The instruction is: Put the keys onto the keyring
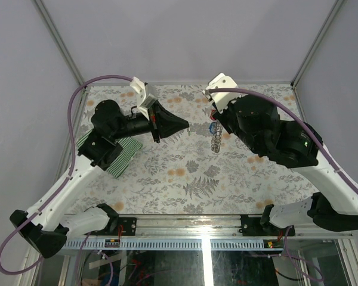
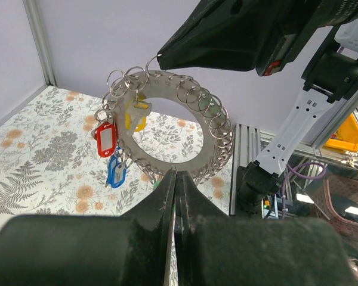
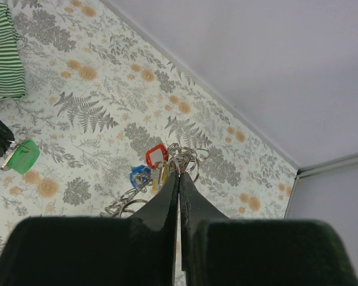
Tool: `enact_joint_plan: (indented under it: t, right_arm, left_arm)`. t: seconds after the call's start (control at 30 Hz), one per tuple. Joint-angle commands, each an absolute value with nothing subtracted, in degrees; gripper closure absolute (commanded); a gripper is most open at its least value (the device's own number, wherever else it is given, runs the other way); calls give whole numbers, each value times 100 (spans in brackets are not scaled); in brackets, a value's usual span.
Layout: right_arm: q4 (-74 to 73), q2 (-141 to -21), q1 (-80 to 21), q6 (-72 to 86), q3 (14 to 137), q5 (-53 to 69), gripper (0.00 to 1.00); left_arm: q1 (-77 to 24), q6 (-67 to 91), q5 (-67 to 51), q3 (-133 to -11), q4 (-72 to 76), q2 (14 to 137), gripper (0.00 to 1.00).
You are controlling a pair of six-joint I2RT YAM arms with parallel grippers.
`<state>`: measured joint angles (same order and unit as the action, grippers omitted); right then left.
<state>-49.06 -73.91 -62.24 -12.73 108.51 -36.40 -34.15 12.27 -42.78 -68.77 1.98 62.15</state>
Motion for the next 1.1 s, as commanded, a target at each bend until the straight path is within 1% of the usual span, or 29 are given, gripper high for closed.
enact_joint_plan:
  t: [0.0,0.3,0.5,0.7,1.07]
  right_arm:
    - [-5458,-7615,-6267,-669,11500,-3952,100]
    - [-6105,-7910,-6241,-142,11910,-3901,100]
    - [-6512,-8132,-5808,152,12212,-3323,100]
    - [-6571,-8192,-5310,233,12195,-2755,100]
    - [-6383,-8016,-5185,253,12055,-2046,100]
  left_arm:
    - [-3476,1336,-4201,-6910,463,6104,100]
    - [-3563,1371,-4148,-6897,475,6083,100]
    - [-3608,1371,-4115,-6890,470,6087,100]
    - [-3621,1362,-4065,-6858,470,6051,100]
    - [-3630,1336,-4087,-6869,474,6061,100]
